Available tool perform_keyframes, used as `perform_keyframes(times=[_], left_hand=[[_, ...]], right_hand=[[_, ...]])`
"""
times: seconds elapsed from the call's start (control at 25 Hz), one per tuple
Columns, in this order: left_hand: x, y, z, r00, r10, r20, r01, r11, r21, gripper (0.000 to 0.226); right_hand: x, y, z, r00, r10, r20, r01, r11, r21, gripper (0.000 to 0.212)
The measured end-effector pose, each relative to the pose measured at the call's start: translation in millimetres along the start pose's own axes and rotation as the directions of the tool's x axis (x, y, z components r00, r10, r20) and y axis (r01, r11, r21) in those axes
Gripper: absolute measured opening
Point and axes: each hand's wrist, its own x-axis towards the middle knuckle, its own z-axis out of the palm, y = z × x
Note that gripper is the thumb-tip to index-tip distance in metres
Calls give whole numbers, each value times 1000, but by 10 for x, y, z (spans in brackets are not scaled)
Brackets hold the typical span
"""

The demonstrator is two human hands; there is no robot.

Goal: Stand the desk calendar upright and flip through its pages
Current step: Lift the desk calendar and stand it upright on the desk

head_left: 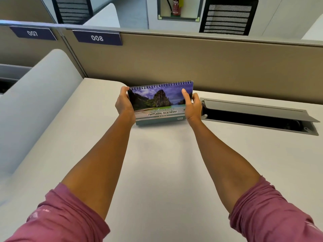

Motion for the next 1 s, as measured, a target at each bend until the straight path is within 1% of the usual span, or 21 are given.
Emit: perform_keyframes(times=[0.16,0.48,0.76,0.88,1.0], left_hand=[[55,-90,-7,1000,29,-7,-29,1000,6,23],[139,-176,5,996,90,-25,-90,996,0,24],[212,-150,4,993,114,23,-114,993,20,24],[203,-132,-4,992,114,49,-116,992,44,28],[156,-179,-32,995,85,44,-88,994,72,41]], right_hand=[[25,62,-8,999,6,36,-6,1000,13,29],[22,153,-42,994,-12,110,15,999,-28,35],[-31,309,-34,984,0,177,-3,1000,15,38],[-51,388,-44,982,12,189,-16,1000,19,42],[-68,505,-34,979,28,204,-32,999,18,47]])
